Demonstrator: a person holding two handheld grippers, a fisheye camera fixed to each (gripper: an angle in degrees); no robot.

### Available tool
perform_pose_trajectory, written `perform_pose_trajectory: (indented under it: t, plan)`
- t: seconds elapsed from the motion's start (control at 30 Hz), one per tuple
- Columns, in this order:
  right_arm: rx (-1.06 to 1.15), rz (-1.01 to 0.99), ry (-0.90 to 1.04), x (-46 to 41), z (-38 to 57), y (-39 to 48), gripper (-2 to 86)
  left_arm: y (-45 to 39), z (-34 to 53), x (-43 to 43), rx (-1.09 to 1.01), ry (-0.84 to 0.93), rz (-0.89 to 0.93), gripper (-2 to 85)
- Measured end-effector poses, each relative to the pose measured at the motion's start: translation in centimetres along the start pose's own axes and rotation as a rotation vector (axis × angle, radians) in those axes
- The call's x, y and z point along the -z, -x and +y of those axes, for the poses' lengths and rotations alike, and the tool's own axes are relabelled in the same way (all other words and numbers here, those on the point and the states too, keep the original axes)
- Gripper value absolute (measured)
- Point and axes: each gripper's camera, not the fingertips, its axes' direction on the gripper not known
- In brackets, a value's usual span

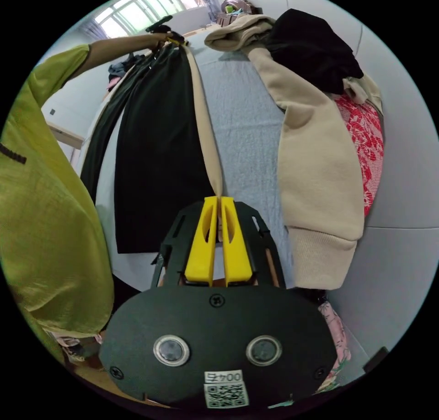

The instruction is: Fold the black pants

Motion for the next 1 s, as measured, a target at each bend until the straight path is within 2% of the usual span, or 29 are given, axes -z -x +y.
perform_pose_trajectory:
  t: [0.1, 0.23, 0.37, 0.57, 0.8, 1.0]
  plan:
    - [-0.044, -0.124, -0.06, 1.3, 0.9, -1.1, 0.1, 3.0, 0.4, 3.8, 0.05, -0.054, 0.113, 3.0]
    - [-0.078, -0.408, -0.205, 4.1, 3.0, -2.4, -0.4, 6.9, 1.8, 9.1, 0.09, -0.091, 0.182, 2.8]
    - [0.009, -0.679, -0.286, 6.1, 4.8, -0.8, -0.4, 12.1, 5.2, 15.9, 0.138, -0.129, 0.216, 2.5]
    - [0.165, -0.948, -0.278, 7.0, 6.0, 4.9, -0.3, 20.2, 12.9, 25.3, 0.217, -0.17, 0.229, 2.5]
    - [0.28, -0.992, -0.217, 7.9, 5.9, 16.0, -0.4, 32.4, 22.6, 32.3, 0.344, -0.194, 0.351, 2.5]
    - [0.273, -0.88, -0.111, 5.1, 5.9, 29.8, -0.4, 41.7, 29.5, 32.9, 0.378, -0.177, 0.471, 2.5]
